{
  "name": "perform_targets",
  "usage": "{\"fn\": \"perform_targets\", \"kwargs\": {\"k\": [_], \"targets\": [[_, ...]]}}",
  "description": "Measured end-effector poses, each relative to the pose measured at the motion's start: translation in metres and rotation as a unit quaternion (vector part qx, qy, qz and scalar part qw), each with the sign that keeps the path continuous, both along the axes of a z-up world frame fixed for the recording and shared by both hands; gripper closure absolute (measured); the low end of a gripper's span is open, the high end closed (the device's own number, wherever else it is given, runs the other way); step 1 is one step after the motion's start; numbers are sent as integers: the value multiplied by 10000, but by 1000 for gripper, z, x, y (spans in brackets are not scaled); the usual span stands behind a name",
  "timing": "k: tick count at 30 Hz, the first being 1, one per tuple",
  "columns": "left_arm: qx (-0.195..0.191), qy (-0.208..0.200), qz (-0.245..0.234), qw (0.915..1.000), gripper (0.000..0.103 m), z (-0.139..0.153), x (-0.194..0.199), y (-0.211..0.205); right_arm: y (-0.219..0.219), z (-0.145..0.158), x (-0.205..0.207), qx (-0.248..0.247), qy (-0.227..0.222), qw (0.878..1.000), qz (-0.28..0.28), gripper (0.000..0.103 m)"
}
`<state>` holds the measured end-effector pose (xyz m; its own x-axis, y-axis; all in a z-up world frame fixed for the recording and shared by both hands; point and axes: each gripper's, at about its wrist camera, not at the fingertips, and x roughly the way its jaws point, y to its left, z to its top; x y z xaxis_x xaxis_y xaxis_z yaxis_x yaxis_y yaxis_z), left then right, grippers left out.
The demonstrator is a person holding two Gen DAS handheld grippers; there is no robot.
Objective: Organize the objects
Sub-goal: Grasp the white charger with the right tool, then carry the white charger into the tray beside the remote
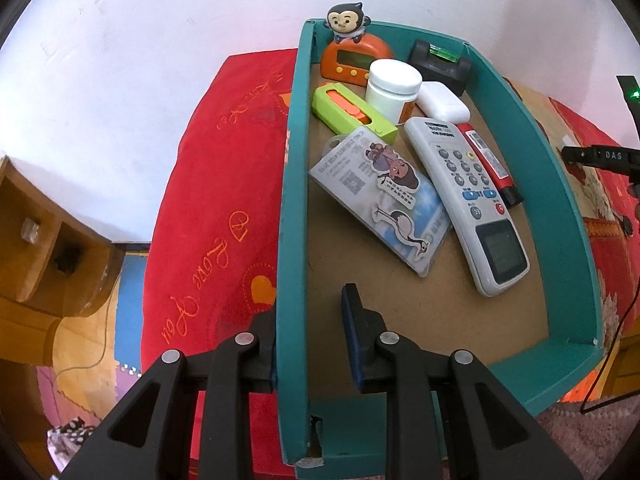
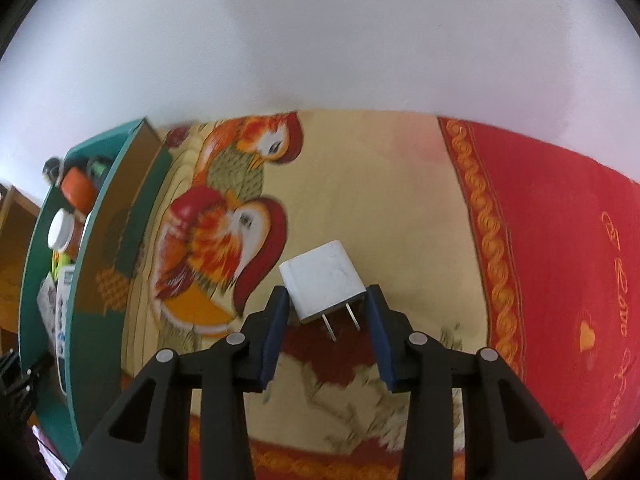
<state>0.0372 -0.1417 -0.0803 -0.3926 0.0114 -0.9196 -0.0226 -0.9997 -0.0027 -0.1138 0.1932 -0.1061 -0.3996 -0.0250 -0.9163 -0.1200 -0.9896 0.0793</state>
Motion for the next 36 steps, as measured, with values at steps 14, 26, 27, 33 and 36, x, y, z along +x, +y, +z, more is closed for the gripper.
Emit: {"fn": "perform_targets", "kwargs": {"k": [14,26,27,33,36], "targets": [[-79,19,-185,9998,79,0,0,1,-40,8,35,-160,-18,9999,-48,65],[-84,-1,-363,9993,79,0,0,0,-87,56,61,-261,295,9977,558,65],[-82,-3,-377,9993,79,0,0,-1,-97,62,61,-293,320,9970,646,65],[-71,-14,-526,9986,78,0,2,-1,-132,85,77,-548,363,9900,1247,65],[-64,-23,-592,9982,79,0,2,-2,-159,83,80,-749,191,9828,1680,65]]}}
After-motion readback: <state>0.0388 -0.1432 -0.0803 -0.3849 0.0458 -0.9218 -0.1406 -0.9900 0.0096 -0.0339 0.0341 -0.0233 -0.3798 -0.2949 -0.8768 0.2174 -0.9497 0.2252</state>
